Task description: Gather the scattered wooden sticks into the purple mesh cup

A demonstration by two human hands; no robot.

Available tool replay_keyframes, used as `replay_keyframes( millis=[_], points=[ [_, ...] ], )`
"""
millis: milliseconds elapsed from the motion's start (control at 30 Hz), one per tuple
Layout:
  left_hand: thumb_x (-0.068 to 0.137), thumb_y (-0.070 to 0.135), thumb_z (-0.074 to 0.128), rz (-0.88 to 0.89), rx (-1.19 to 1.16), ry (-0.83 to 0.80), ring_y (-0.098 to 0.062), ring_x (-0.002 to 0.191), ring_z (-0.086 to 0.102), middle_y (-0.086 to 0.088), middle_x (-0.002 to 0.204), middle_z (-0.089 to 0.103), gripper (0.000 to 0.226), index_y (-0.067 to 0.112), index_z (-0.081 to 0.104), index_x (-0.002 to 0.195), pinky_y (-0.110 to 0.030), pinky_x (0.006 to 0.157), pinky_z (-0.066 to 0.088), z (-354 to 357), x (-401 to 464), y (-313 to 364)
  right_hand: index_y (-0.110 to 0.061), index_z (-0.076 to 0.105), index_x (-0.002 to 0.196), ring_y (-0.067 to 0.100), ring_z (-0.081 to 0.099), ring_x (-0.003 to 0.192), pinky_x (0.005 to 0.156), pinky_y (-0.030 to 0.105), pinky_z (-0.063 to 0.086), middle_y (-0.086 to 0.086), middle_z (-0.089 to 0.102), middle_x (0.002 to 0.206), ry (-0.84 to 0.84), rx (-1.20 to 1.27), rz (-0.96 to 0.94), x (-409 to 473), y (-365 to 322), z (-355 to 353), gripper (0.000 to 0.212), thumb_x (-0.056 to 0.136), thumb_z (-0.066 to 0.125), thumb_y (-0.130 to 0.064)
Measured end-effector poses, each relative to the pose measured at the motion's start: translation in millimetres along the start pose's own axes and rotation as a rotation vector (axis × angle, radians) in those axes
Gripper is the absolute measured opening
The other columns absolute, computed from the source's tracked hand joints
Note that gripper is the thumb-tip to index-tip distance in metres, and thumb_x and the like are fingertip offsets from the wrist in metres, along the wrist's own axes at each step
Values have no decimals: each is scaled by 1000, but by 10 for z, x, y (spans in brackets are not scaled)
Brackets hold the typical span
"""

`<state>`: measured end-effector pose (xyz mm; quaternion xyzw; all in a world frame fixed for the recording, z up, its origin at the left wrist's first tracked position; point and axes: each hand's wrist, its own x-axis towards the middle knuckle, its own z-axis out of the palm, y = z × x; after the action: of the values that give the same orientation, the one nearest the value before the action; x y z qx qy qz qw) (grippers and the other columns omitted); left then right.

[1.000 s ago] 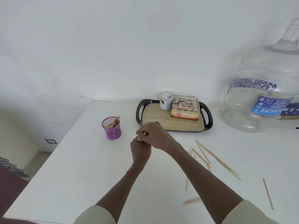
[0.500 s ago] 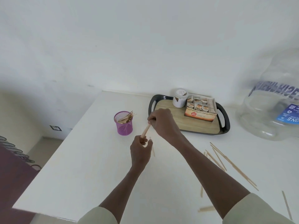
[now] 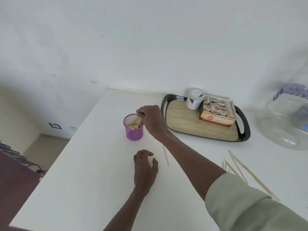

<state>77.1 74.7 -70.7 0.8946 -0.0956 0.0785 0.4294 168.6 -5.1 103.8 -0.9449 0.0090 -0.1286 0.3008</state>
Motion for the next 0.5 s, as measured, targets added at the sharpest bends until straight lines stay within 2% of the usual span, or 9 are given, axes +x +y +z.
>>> replay_keyframes(
  millis=[100, 200, 267, 400, 500],
  points=[
    [81, 13, 67, -2, -2, 4, -9, 101, 46, 9, 104, 54, 23, 20, 57, 101, -19, 79, 44, -1, 10, 14, 7, 70, 93, 33, 66, 90, 83, 44, 51, 19, 72, 92, -86, -52, -8, 21, 33, 128, 20, 94, 52, -1],
    [81, 13, 66, -5, 3, -3, -9, 101, 47, 10, 104, 55, 22, 20, 57, 101, -17, 76, 43, -9, 14, 26, 3, 62, 80, 30, 59, 77, 72, 39, 48, 12, 64, 81, -168, -130, -32, 46, 37, 169, 22, 97, 49, -5],
    [82, 14, 67, -8, 11, -6, -10, 101, 47, 10, 104, 55, 22, 19, 57, 101, -17, 74, 43, -7, 11, 28, 1, 62, 78, 30, 56, 73, 70, 41, 47, 14, 62, 79, -207, -134, -42, 59, 31, 157, 24, 97, 52, -9],
    [81, 12, 68, -41, 1, 7, -12, 101, 49, 7, 103, 56, 23, 17, 59, 101, -18, 78, 40, 5, 27, 41, -2, 49, 68, 27, 45, 66, 68, 42, 41, 9, 50, 66, -135, -71, -86, 11, 74, 53, 34, 100, 51, -13],
    [82, 9, 68, -68, -9, 18, -17, 100, 51, 2, 104, 59, 21, 13, 63, 102, -21, 83, 42, 13, 77, 67, 3, 58, 71, 29, 53, 67, 67, 40, 43, 11, 58, 66, -38, -35, -100, -61, 169, -65, 34, 100, 52, -15]
  ],
)
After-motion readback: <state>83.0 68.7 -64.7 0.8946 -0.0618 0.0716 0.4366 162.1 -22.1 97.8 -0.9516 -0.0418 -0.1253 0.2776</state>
